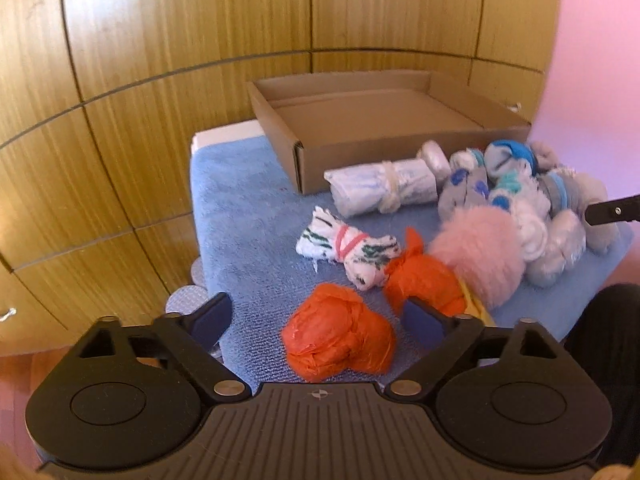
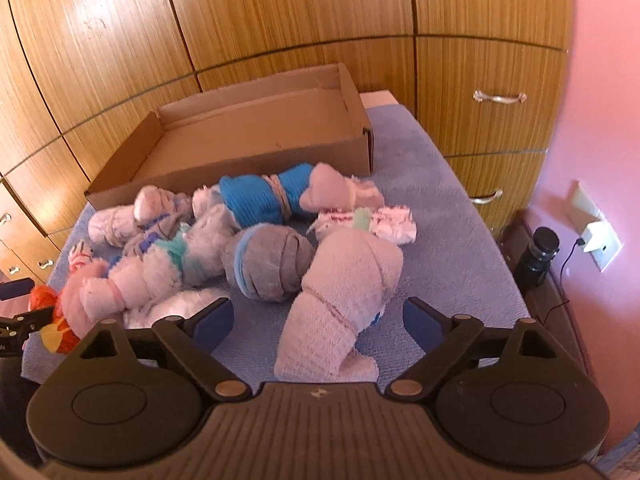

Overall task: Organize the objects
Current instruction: 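Grasp the orange bundle with the left tool while the right tool grasps the pink knit bundle, then carry both bundles into the box and open both tools to release them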

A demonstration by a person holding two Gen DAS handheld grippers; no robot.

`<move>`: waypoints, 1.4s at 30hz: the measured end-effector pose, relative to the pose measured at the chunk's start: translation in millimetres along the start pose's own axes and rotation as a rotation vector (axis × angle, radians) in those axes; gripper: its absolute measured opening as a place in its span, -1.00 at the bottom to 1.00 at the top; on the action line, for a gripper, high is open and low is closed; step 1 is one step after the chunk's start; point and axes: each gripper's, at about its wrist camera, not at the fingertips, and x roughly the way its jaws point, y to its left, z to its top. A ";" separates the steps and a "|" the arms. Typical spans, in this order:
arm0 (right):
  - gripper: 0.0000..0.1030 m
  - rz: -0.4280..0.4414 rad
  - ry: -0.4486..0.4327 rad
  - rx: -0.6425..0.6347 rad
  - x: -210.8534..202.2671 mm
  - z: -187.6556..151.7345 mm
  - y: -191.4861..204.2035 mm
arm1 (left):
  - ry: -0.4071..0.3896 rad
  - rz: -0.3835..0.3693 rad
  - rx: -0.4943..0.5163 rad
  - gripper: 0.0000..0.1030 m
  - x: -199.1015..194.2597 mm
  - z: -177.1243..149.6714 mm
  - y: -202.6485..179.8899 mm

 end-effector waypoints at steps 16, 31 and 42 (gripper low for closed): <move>-0.19 0.032 -0.046 0.010 -2.0 -10.7 -7.7 | -0.007 -0.029 0.038 0.06 1.9 -6.3 -3.8; -0.24 0.055 -0.115 0.005 -18.9 2.3 -19.1 | -0.051 -0.017 0.018 0.06 -13.6 12.7 -1.4; -0.24 0.124 -0.244 -0.124 -28.3 98.0 2.9 | -0.138 0.005 0.044 0.06 5.6 121.3 7.3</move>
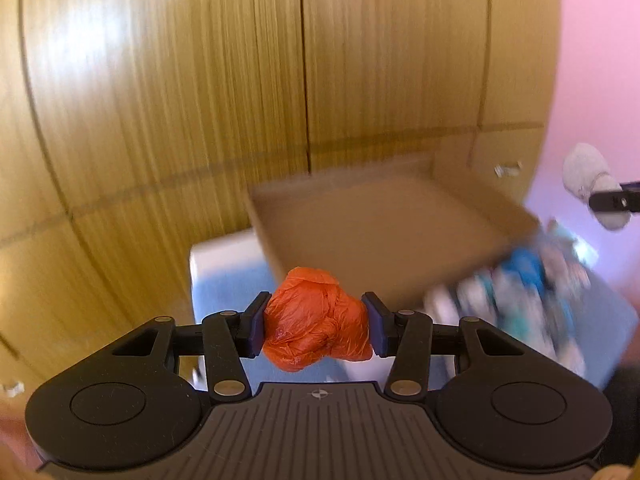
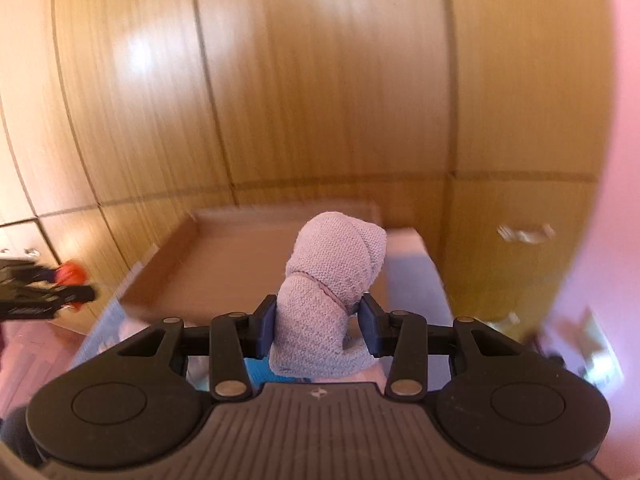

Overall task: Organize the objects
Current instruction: 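Carry both bundles into the box and open both tools to release them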

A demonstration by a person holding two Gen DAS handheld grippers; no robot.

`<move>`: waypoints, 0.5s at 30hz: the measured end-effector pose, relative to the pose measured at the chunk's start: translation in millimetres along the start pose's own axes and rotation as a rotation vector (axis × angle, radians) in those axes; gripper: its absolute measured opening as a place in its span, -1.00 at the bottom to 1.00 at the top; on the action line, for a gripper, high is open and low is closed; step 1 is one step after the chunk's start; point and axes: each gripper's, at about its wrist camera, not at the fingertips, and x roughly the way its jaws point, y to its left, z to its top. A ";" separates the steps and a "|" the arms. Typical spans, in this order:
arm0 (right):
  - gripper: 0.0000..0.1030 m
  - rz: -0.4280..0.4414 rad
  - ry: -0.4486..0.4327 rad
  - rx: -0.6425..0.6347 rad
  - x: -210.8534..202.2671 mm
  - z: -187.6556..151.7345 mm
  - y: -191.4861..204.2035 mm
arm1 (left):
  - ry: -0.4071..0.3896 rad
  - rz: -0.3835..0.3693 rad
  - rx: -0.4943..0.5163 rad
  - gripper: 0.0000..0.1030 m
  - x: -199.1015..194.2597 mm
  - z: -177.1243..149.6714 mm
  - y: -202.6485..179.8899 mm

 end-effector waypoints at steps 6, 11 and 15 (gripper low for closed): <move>-0.24 0.161 0.048 -0.008 82.3 54.1 12.7 | 0.011 0.050 0.064 0.07 88.2 73.2 -1.8; -0.24 0.216 0.123 -0.013 160.7 77.0 25.6 | 0.085 0.070 0.177 0.07 168.9 88.0 -1.7; -0.24 0.248 0.212 -0.008 219.2 78.9 29.2 | 0.143 0.053 0.276 0.07 210.1 83.8 1.6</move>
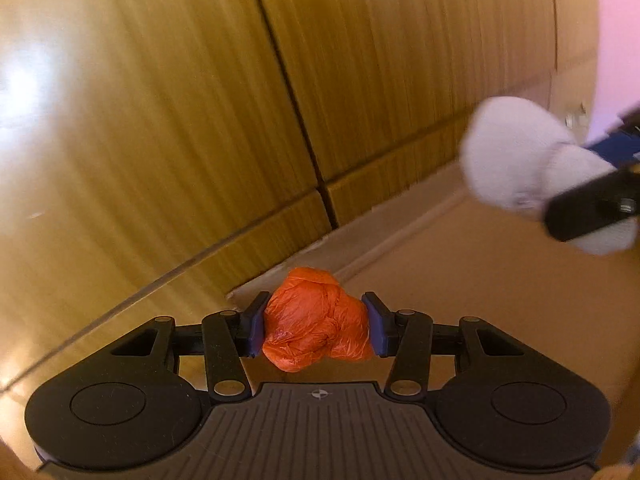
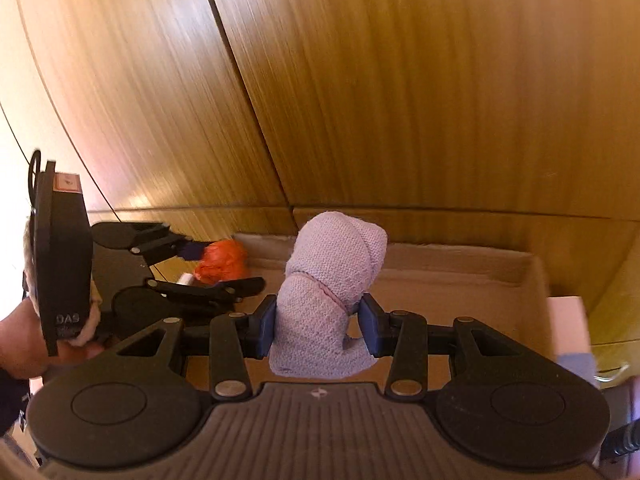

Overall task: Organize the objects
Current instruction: 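Carry both bundles into the box and open both tools to release them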

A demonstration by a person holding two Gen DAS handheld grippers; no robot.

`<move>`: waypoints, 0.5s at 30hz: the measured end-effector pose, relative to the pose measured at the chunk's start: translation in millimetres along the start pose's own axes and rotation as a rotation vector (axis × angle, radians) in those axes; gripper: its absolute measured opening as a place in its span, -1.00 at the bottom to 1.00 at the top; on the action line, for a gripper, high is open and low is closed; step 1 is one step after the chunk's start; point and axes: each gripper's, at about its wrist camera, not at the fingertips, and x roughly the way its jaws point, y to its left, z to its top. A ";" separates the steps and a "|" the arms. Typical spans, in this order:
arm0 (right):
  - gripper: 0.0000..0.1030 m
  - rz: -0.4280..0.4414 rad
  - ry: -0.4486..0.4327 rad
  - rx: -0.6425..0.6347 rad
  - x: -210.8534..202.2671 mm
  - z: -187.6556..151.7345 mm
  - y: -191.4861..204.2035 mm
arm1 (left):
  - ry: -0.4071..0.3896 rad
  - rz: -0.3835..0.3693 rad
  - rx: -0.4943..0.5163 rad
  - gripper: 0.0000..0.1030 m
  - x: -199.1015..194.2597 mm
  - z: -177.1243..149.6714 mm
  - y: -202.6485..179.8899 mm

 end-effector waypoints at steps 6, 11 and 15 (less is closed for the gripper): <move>-0.24 0.006 0.086 -0.015 59.5 2.6 -11.6 | 0.044 -0.045 0.104 0.07 31.2 -6.6 -1.2; -0.24 0.017 0.112 -0.023 77.5 -1.7 -7.0 | 0.029 -0.034 0.102 0.15 36.7 -9.8 4.2; -0.24 0.017 0.120 -0.021 88.4 -2.7 -8.5 | 0.002 -0.006 0.157 0.39 33.0 -17.5 -0.6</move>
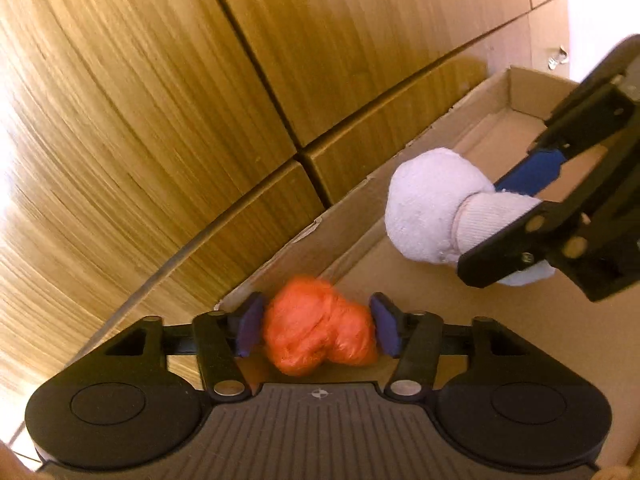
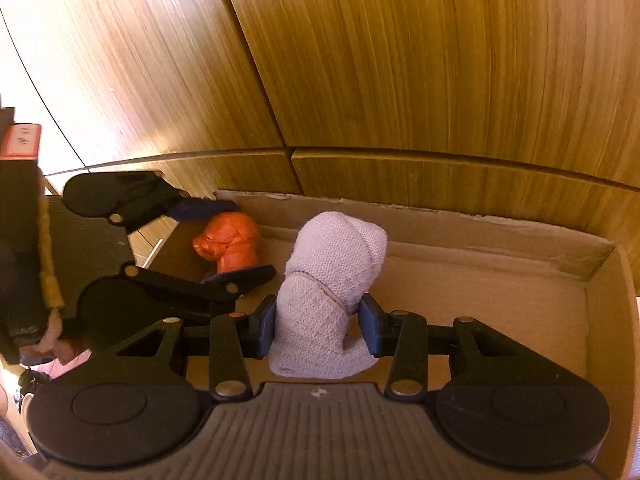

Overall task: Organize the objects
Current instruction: 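Carry both bundles into the box and open both tools to release them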

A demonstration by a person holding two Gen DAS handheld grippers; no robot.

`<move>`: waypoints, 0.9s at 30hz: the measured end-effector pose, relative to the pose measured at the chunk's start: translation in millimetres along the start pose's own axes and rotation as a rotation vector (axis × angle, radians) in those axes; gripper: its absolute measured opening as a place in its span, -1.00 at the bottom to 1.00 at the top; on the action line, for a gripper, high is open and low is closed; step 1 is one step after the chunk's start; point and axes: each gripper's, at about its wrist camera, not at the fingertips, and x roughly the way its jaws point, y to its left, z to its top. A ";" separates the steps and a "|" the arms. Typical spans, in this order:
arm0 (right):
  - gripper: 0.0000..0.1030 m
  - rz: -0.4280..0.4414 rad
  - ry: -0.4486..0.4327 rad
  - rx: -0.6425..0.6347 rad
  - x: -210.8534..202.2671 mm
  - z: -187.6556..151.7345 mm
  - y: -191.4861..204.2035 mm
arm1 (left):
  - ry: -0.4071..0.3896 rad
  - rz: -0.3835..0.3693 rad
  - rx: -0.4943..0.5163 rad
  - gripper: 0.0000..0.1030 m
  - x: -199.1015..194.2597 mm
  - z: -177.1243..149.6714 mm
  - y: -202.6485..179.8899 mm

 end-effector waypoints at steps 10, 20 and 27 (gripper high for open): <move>-0.24 -0.004 0.008 -0.014 7.1 11.1 23.4 | -0.077 0.001 -0.031 0.67 -38.0 -10.0 1.6; -0.22 -0.007 0.046 -0.069 47.1 32.2 57.1 | -0.126 0.042 -0.285 0.84 -84.6 -34.5 29.1; 0.06 -0.060 0.055 -0.069 58.7 33.3 68.2 | -0.043 0.044 -0.414 0.88 -96.4 -48.2 35.1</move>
